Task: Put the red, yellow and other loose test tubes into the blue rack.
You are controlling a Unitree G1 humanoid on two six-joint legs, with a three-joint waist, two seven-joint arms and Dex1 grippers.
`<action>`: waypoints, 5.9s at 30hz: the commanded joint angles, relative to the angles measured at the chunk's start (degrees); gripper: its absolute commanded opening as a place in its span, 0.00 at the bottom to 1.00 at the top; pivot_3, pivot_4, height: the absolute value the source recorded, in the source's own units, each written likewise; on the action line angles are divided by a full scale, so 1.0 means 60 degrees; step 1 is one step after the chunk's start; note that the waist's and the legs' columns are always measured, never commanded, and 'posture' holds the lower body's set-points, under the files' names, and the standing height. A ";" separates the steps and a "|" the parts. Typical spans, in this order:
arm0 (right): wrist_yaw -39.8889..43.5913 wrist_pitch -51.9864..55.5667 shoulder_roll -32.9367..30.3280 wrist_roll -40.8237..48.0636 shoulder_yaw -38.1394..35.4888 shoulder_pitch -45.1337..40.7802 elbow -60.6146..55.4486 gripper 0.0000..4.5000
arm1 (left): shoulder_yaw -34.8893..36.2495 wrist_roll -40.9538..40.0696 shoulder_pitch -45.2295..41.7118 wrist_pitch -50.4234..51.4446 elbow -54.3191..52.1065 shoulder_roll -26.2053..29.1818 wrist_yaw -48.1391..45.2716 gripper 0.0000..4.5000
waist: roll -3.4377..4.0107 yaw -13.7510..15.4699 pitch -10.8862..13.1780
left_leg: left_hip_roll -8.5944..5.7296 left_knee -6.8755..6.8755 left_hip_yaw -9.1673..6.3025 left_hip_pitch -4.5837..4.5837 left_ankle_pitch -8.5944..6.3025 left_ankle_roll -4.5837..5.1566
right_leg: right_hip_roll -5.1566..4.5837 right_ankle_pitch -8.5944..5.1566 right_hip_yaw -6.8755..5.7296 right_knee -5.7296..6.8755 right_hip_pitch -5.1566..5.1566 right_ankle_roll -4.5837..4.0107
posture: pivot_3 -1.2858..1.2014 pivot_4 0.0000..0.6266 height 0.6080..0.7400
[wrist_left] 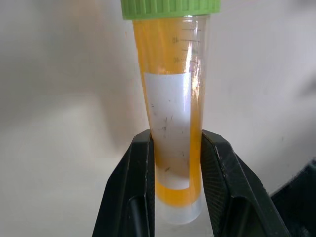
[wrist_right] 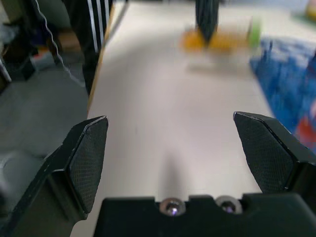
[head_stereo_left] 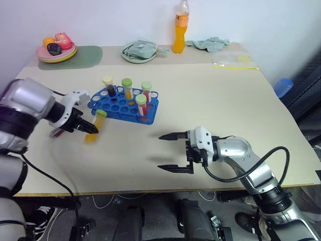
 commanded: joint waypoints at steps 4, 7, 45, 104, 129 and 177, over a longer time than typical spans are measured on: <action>-0.0209 0.0858 -0.0094 0.0835 -0.0778 0.0045 -0.0565 1.00 | 0.6063 -0.0572 0.4094 -0.3099 -0.4973 -0.2547 0.3274 0.16 | -0.0008 0.0043 -0.0002 | -0.0001 0.0013 0.0003 -0.0001 0.0000 -0.0002 | -0.0007 0.0015 0.0002 0.0001 0.0000 -0.0026 | 0.52 0.24 1.00; -0.0318 0.1192 -0.0025 0.1100 -0.0998 -0.0041 -0.0570 1.00 | 0.6764 -0.0599 0.4866 -0.4980 -0.5655 -0.3933 0.4175 0.16 | -0.0023 0.0144 -0.0011 | -0.0002 0.0030 0.0003 -0.0003 0.0001 -0.0004 | -0.0012 0.0009 -0.0004 0.0000 0.0008 -0.0052 | 0.52 0.24 1.00; -0.1364 0.1325 0.0234 0.0984 -0.1251 -0.0967 -0.0310 1.00 | 0.4261 0.1334 0.4818 -1.4006 0.0235 -0.8136 0.7498 0.16 | -0.0020 0.0298 -0.0022 | -0.0025 0.0040 0.0018 0.0016 0.0000 -0.0004 | -0.0027 0.0028 -0.0002 -0.0018 0.0048 -0.0023 | 0.52 0.24 1.00; -0.1377 0.0632 0.0227 0.0679 -0.1363 -0.1001 0.0348 1.00 | 0.6382 -0.1866 0.7275 -0.9221 -0.4159 -0.4838 0.6364 0.98 | -0.0008 0.0211 -0.0018 | -0.0017 0.0013 0.0014 0.0027 0.0000 -0.0004 | -0.0022 0.0004 -0.0003 -0.0025 0.0044 -0.0060 | 0.52 0.24 1.00; -0.1375 0.1174 0.0544 0.0792 -0.1319 -0.1078 -0.0257 1.00 | 0.1034 0.2233 -0.0998 -0.7854 0.7913 0.0323 -0.1513 0.98 | -0.0013 0.0236 -0.0010 | -0.0017 0.0000 0.0017 -0.0009 -0.0001 -0.0004 | -0.0013 -0.0026 -0.0009 -0.0031 0.0003 -0.0035 | 0.52 0.24 1.00; -0.2347 0.1608 0.0607 0.0811 -0.1397 -0.0825 -0.0719 1.00 | 0.1238 0.5311 -0.2409 -0.8638 1.0666 -0.1967 -0.0250 0.17 | -0.0027 0.0218 -0.0009 | -0.0017 0.0015 0.0010 -0.0008 0.0000 -0.0003 | -0.0014 -0.0004 -0.0009 -0.0004 0.0005 0.0012 | 0.52 0.24 1.00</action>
